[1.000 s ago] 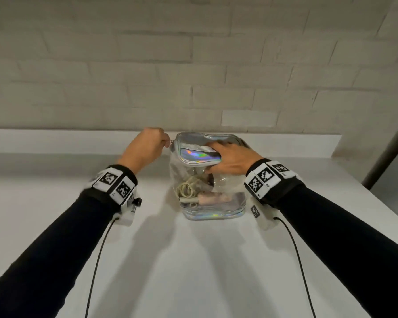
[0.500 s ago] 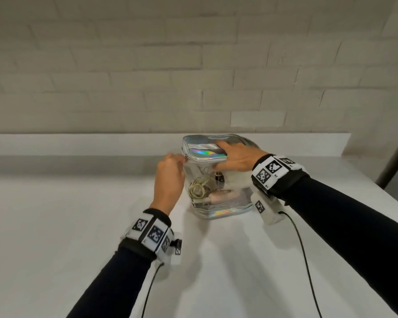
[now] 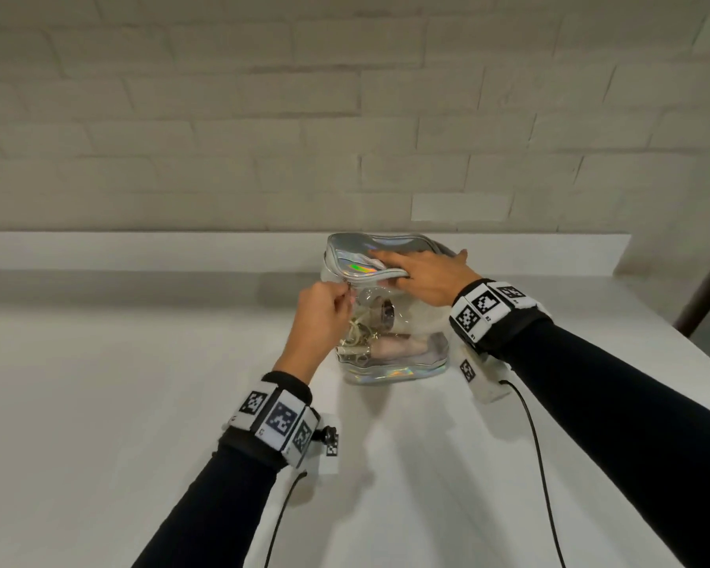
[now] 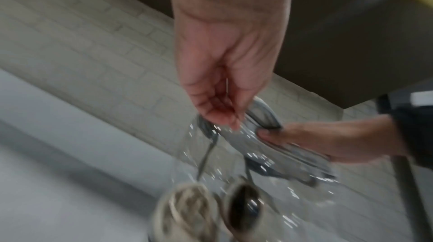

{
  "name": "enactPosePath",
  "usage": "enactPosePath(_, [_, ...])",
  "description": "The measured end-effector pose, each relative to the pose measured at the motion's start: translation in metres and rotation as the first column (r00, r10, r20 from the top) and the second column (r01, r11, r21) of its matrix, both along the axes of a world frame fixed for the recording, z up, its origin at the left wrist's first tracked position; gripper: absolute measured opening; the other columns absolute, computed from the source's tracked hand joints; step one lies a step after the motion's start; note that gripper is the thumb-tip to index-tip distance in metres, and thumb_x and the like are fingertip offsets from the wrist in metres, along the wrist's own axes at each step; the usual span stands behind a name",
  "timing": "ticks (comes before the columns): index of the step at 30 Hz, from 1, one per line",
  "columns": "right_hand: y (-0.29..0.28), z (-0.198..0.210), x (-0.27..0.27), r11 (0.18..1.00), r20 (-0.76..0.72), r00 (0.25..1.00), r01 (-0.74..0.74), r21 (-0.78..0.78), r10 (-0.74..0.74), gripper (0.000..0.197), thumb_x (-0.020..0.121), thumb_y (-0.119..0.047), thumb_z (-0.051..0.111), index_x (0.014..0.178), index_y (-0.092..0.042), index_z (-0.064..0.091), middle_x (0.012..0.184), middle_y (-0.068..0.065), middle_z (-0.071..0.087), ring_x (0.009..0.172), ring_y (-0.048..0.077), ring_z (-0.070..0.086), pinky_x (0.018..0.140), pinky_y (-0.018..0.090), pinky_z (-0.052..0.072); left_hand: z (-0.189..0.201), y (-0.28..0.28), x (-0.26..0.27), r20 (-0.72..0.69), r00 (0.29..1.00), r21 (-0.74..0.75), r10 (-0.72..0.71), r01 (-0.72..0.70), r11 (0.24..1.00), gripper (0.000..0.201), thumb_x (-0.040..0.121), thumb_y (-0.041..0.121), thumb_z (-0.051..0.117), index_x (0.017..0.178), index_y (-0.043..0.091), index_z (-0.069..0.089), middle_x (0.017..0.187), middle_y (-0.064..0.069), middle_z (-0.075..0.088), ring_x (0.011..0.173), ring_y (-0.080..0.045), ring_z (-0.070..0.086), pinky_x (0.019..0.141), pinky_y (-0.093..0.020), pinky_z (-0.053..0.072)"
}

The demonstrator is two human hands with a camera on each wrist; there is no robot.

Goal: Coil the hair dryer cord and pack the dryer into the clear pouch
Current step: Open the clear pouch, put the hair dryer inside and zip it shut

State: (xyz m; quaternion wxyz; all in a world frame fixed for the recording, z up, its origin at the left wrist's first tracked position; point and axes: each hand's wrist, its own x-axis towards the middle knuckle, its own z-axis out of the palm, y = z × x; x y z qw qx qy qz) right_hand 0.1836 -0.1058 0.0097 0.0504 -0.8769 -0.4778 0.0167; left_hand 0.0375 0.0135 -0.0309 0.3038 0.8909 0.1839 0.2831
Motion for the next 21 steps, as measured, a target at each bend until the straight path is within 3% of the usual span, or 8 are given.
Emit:
enactPosePath(2, [0.001,-0.001,0.000,1.000,0.005,1.000,-0.006,-0.010,0.006,0.056,0.084,-0.070,0.026,0.137,-0.057,0.011,0.146,-0.009,0.042,0.135,0.028,0.037,0.097,0.081,0.007,0.011,0.018,-0.009,-0.117,0.993,0.179,0.008,0.013,0.984,0.021,0.073,0.020,0.074,0.085,0.005,0.067,0.087,-0.008,0.055,0.085,-0.024,0.053,0.075,-0.031,0.042])
enactPosePath(6, [0.000,-0.002,-0.005,1.000,0.076,0.997,0.003,0.000,-0.003,0.064,0.084,-0.069,0.032,0.141,-0.049,0.011,0.146,-0.005,0.043,0.132,0.028,0.041,0.103,0.075,0.010,0.037,0.050,-0.003,-0.179,0.977,0.390,-0.114,0.177,0.904,0.097,0.052,0.028,0.088,0.134,0.016,0.040,0.138,-0.008,0.041,0.130,-0.025,0.036,0.108,-0.039,0.031])
enactPosePath(10, [-0.012,-0.007,-0.013,0.958,0.161,0.980,-0.156,0.239,0.119,0.075,0.079,-0.055,0.056,0.143,-0.033,0.023,0.147,0.001,0.037,0.133,0.022,0.037,0.112,0.056,0.018,0.023,0.066,0.037,-0.343,0.895,0.377,-0.283,0.408,0.832,0.114,0.051,0.039,0.086,0.146,0.022,0.025,0.149,-0.006,0.038,0.142,-0.027,0.023,0.117,-0.043,0.020])
enactPosePath(12, [-0.022,-0.019,-0.024,0.824,0.372,0.913,-0.338,0.455,0.169,0.050,0.078,-0.040,0.061,0.123,-0.021,0.051,0.123,0.007,0.056,0.110,0.025,0.053,0.098,0.042,0.036,0.017,0.073,0.045,-0.334,0.896,0.370,-0.292,0.410,0.834,0.111,0.051,0.044,0.085,0.145,0.026,0.027,0.146,-0.006,0.043,0.140,-0.028,0.028,0.115,-0.045,0.024])
enactPosePath(14, [-0.026,-0.036,-0.041,0.753,0.500,0.850,-0.437,0.491,0.167,0.023,0.082,-0.030,0.055,0.092,-0.012,0.066,0.091,0.007,0.065,0.082,0.027,0.060,0.073,0.037,0.046,0.016,0.076,0.048,-0.308,0.900,0.400,-0.310,0.418,0.816,0.109,0.051,0.045,0.085,0.143,0.023,0.031,0.141,-0.009,0.049,0.134,-0.030,0.037,0.112,-0.043,0.028])
enactPosePath(17, [-0.010,-0.055,-0.069,0.879,0.152,0.973,-0.224,0.422,0.175,0.031,0.092,-0.030,0.044,0.099,-0.011,0.068,0.097,0.010,0.066,0.090,0.031,0.061,0.073,0.040,0.050,0.016,0.077,0.050,-0.284,0.900,0.430,-0.332,0.429,0.795,0.106,0.052,0.049,0.082,0.142,0.018,0.036,0.135,-0.011,0.054,0.125,-0.030,0.045,0.109,-0.039,0.031])
enactPosePath(19, [0.009,-0.057,-0.078,0.858,-0.055,0.993,-0.064,0.509,0.107,0.030,0.094,-0.030,0.043,0.107,-0.015,0.064,0.102,0.009,0.066,0.093,0.031,0.060,0.080,0.041,0.049,0.012,0.078,0.050,-0.260,0.902,0.442,-0.344,0.428,0.789,0.097,0.057,0.048,0.077,0.140,0.018,0.038,0.129,-0.010,0.057,0.119,-0.028,0.049,0.104,-0.036,0.033])
enactPosePath(21, [0.029,-0.051,-0.091,0.785,-0.192,0.980,0.078,0.614,0.053,0.027,0.092,-0.035,0.046,0.095,-0.015,0.064,0.090,0.007,0.069,0.084,0.028,0.061,0.075,0.041,0.050,0.010,0.080,0.050,-0.241,0.907,0.439,-0.345,0.419,0.795,0.086,0.064,0.031,0.076,0.141,0.020,0.037,0.132,-0.010,0.055,0.122,-0.029,0.046,0.107,-0.037,0.033])
